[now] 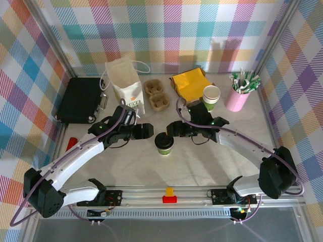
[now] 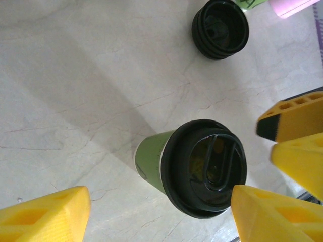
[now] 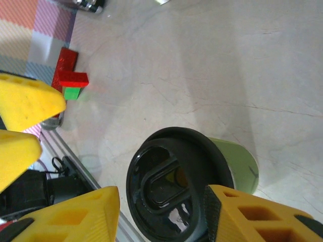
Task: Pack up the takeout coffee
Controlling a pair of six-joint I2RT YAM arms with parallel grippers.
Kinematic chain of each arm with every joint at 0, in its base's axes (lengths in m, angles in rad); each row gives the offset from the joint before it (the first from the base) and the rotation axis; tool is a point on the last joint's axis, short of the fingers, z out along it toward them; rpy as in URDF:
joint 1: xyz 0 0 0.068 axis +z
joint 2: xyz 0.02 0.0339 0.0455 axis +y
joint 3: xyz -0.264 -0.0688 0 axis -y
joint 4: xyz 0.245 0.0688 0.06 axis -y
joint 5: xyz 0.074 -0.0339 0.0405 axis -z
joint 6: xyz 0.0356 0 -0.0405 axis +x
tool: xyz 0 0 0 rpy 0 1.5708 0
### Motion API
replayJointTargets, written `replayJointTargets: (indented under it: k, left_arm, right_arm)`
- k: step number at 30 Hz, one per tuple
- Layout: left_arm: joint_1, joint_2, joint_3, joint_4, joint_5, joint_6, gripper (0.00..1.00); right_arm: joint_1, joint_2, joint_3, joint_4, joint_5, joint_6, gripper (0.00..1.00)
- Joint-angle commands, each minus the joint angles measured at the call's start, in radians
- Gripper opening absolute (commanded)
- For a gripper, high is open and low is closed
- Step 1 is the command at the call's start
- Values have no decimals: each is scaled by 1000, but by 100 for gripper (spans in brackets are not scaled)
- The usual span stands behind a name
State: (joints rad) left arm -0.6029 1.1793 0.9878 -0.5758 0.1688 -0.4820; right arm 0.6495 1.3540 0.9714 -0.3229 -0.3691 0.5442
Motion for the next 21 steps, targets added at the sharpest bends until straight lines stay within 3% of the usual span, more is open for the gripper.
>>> replayJointTargets:
  k: [1,9,21]
  left_arm:
    - [9,31,-17,20,35,-14,74]
    - [5,113,-49,102,126,-22,69]
    - [-9,172,-61,117,163,-31,67]
  right_arm:
    - [13,-40,-36,-45,67,88,50]
    - [83,-59,-81,-62,195,201,50]
    - [101,-19,-86,-58,214,215,48]
